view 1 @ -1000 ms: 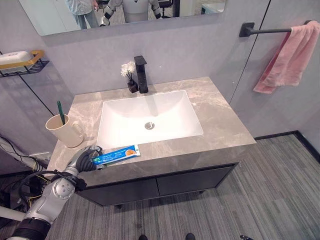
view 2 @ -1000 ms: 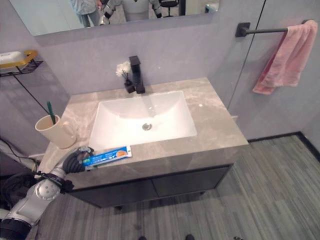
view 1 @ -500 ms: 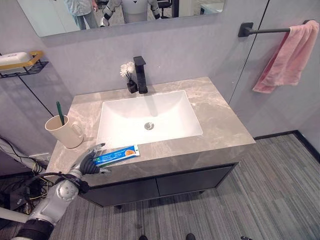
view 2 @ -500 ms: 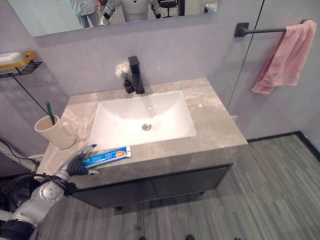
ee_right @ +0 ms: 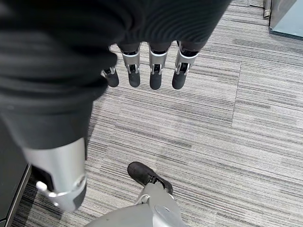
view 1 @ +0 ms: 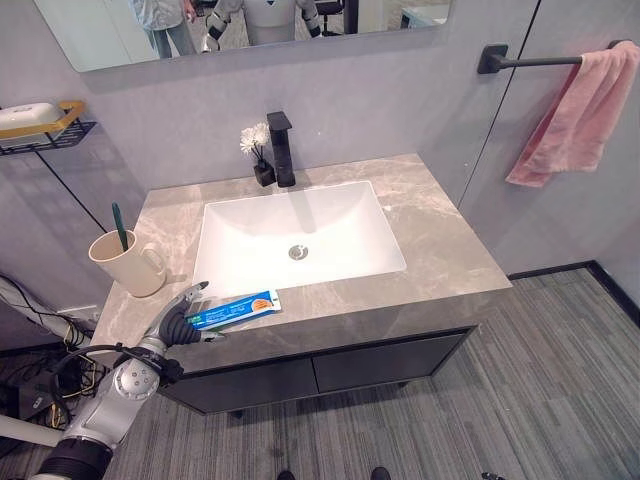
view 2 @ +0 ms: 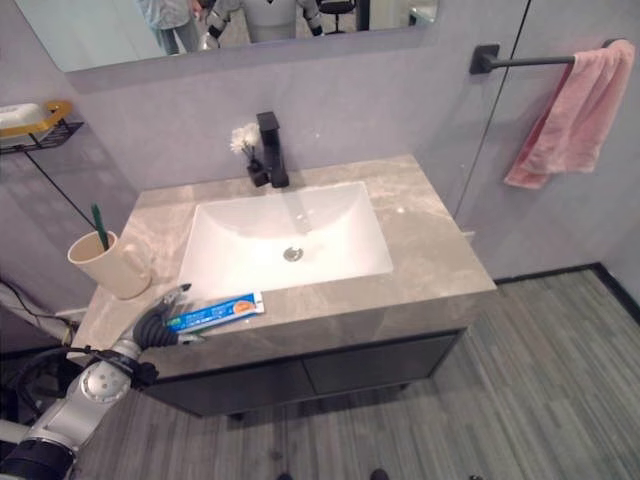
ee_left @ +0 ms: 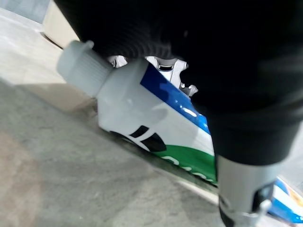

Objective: Put brush and paste in cup on sink, flatten towel.

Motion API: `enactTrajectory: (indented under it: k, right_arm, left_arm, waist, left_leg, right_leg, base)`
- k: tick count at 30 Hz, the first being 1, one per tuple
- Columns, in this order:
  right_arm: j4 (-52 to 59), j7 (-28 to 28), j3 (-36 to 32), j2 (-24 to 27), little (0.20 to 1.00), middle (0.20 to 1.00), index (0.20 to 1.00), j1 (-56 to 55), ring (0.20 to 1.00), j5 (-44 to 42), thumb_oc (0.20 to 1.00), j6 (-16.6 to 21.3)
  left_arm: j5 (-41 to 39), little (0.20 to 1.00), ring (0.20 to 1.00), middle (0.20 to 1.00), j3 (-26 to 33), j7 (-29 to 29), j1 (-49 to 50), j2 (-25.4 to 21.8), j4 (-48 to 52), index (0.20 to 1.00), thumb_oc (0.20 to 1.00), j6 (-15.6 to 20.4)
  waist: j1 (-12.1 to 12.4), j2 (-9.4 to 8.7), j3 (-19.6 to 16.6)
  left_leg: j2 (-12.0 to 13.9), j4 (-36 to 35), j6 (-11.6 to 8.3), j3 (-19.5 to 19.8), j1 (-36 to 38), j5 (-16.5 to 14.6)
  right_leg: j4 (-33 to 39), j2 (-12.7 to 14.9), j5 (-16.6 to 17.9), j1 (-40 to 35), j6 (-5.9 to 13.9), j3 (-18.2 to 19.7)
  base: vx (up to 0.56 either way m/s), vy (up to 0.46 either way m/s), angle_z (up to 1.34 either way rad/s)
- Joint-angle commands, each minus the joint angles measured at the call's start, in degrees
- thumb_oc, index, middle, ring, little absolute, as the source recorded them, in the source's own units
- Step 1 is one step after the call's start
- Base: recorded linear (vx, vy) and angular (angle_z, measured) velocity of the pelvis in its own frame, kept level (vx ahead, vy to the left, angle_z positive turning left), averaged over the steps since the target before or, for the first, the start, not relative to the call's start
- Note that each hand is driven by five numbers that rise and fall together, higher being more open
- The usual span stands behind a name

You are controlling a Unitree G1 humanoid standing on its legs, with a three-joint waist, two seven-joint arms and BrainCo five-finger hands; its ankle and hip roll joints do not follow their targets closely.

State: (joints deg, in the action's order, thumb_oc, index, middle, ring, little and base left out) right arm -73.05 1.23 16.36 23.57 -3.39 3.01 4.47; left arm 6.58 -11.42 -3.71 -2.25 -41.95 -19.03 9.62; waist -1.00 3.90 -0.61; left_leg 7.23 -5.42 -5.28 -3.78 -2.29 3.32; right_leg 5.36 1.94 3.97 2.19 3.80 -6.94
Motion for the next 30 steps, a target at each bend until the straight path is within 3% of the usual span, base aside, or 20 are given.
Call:
enactTrajectory:
  k: [1,17,19,20,21,22,23,25,27,30]
  right_arm:
    - [-0.83,0.63,-0.9,0.08,1.0,1.0,1.0,1.93,1.0,0.01,1.0,-0.42]
    - [-0.82,0.67,-1.1,-0.2,1.0,1.0,1.0,1.71,1.0,0.12,1.0,-0.58]
    - [-0.86,0.67,-1.09,-0.23,1.0,1.0,1.0,1.71,1.0,0.13,1.0,-0.59]
    - [-0.83,0.66,-1.02,-0.27,1.0,1.0,1.0,1.62,1.0,0.16,1.0,-0.6]
    - [-0.75,0.67,-0.97,-0.29,1.0,1.0,1.0,1.63,1.0,0.18,1.0,-0.62]
    - [-0.75,0.68,-0.98,-0.3,1.0,1.0,1.0,1.62,1.0,0.18,1.0,-0.62]
    - [-0.56,0.7,-0.9,-0.35,1.0,1.0,1.0,1.57,1.0,0.1,1.0,-0.58]
    - [-0.39,0.65,-0.9,-0.35,1.0,1.0,1.0,1.59,1.0,-0.02,1.0,-0.63]
    - [-0.18,0.82,-1.12,-0.3,1.0,1.0,1.0,1.57,1.0,-0.13,1.0,-0.6]
    - [-0.26,0.91,-1.15,-0.34,1.0,1.0,1.0,1.61,1.0,-0.3,1.0,-0.76]
  left_arm:
    - [-2.56,1.0,1.0,1.0,-0.77,1.94,-1.51,1.65,-2.97,1.0,1.0,-1.33]
    - [-1.02,1.0,1.0,1.0,-0.09,1.82,-0.56,2.57,-2.7,1.0,1.0,-2.34]
    - [-0.81,0.871,0.871,0.871,-0.22,1.86,-0.56,2.58,-2.72,0.871,0.871,-2.35]
    - [-0.26,0.62,0.62,0.62,-0.39,1.73,-0.63,2.52,-2.9,0.62,0.62,-2.38]
    - [0.47,0.529,0.529,0.529,-0.66,1.65,-0.8,2.23,-2.86,0.529,0.529,-2.34]
    - [0.49,0.504,0.504,0.504,-0.68,1.63,-0.82,2.23,-2.87,0.504,0.504,-2.34]
    - [1.65,0.426,0.426,0.426,-1.0,1.43,-1.02,1.79,-2.52,0.426,0.426,-2.39]
    - [3.41,0.432,0.432,0.432,-1.35,1.4,-1.13,1.15,-1.92,0.432,0.432,-2.52]
    - [5.06,0.263,0.263,0.263,-1.39,1.41,-1.12,0.21,-0.07,0.263,0.263,-2.41]
    - [6.27,0.25,0.25,0.25,-1.85,1.35,-1.53,-0.12,0.57,0.25,0.25,-2.38]
  waist:
    - [-2.33,-3.69,0.42]
    - [-2.14,-3.59,0.43]
    - [-2.12,-3.58,0.44]
    - [-2.1,-3.57,0.43]
    - [-2.15,-3.57,0.42]
    - [-2.13,-3.57,0.43]
    - [-2.14,-3.57,0.42]
    - [-2.08,-3.55,0.47]
    - [-1.92,-3.61,0.49]
    - [-1.89,-3.65,0.43]
  left_leg:
    - [0.45,0.42,-1.44,-0.84,1.41,-0.82]
    - [0.52,0.42,-1.46,-0.56,1.17,-0.65]
    - [0.53,0.42,-1.47,-0.54,1.22,-0.66]
    - [0.59,0.42,-1.49,-0.56,1.29,-0.65]
    - [0.61,0.42,-1.51,-0.57,1.33,-0.68]
    - [0.61,0.42,-1.51,-0.57,1.34,-0.69]
    - [0.62,0.42,-1.52,-0.53,1.42,-0.75]
    - [0.63,0.42,-1.54,-0.52,1.56,-0.78]
    - [0.67,0.42,-1.57,-0.56,1.76,-0.82]
    - [0.76,0.42,-1.6,-0.55,1.98,-0.91]
  right_leg:
    - [-0.36,4.79,1.23,1.43,5.23,2.31]
    - [-0.36,4.79,0.87,1.41,5.02,2.21]
    - [-0.36,4.78,0.83,1.34,5.01,2.14]
    - [-0.36,4.76,0.78,1.23,4.99,2.07]
    - [-0.36,4.75,0.75,1.19,4.99,2.12]
    - [-0.36,4.75,0.74,1.17,4.99,2.12]
    - [-0.36,4.7,0.68,1.13,4.97,2.14]
    - [-0.36,4.67,0.63,0.99,4.96,2.11]
    - [-0.36,4.62,0.55,0.83,4.96,2.03]
    - [-0.36,4.66,0.44,0.47,4.92,1.88]
  base:
    - [0.0,0.0,0.0]
    - [0.0,0.0,0.0]
    - [0.0,0.0,0.0]
    - [0.0,0.0,0.0]
    - [0.0,0.0,0.0]
    - [0.0,0.0,0.0]
    - [0.0,0.0,0.0]
    - [0.0,0.0,0.0]
    - [0.0,0.0,0.0]
    - [0.0,0.0,0.0]
